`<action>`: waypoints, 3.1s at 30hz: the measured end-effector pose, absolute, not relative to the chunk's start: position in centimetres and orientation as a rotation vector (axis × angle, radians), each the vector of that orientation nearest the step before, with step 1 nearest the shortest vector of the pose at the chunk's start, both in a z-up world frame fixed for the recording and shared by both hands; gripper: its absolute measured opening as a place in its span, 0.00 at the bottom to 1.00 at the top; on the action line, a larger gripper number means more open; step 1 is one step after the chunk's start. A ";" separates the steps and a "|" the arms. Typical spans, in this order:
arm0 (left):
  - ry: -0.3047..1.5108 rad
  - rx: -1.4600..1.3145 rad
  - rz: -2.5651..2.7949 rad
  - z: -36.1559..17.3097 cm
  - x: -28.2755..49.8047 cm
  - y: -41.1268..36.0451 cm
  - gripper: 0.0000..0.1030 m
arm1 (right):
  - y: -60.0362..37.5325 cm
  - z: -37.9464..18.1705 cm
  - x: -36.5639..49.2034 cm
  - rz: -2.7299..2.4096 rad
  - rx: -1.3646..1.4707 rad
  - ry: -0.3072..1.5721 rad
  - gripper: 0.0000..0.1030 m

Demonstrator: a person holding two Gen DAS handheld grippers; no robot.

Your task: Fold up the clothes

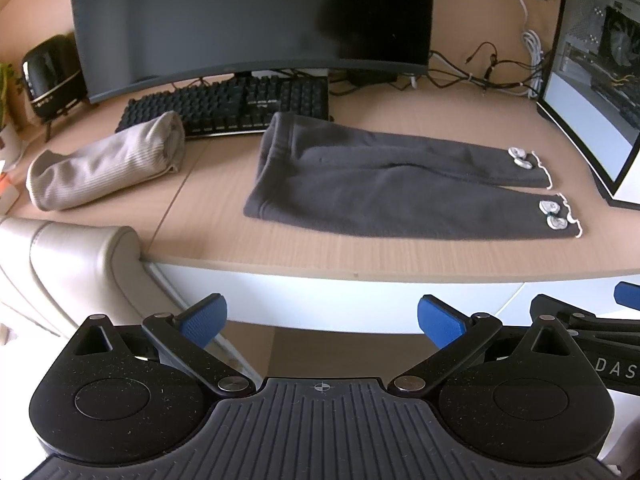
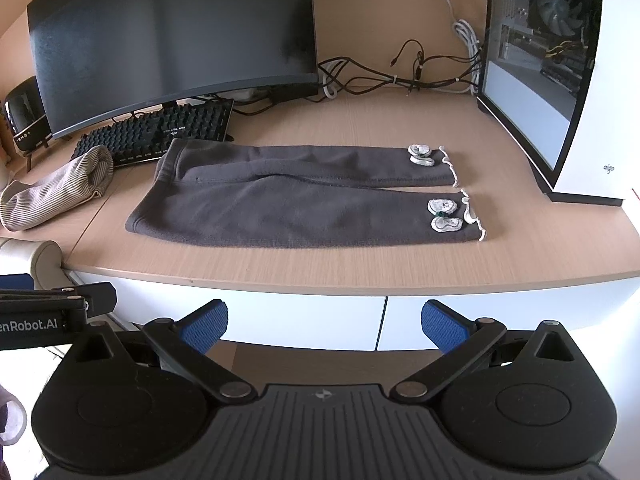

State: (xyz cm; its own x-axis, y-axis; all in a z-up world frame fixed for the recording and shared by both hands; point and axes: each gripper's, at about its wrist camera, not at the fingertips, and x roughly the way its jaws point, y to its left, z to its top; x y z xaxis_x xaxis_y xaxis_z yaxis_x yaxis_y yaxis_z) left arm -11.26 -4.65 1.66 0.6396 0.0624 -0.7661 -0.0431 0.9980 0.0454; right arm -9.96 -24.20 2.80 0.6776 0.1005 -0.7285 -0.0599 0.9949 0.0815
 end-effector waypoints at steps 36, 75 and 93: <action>0.919 0.035 0.039 0.5 -7.6 -5.2 1.00 | -24.6 1.3 -6.5 0.071 0.064 0.881 1.00; 1.073 0.037 -0.265 -5.1 6.2 2.2 1.00 | -19.7 -0.8 2.2 -0.197 0.204 0.964 1.00; 1.096 -0.156 -0.127 -7.7 11.9 0.6 1.00 | -23.8 -1.0 10.6 0.133 0.170 0.849 1.00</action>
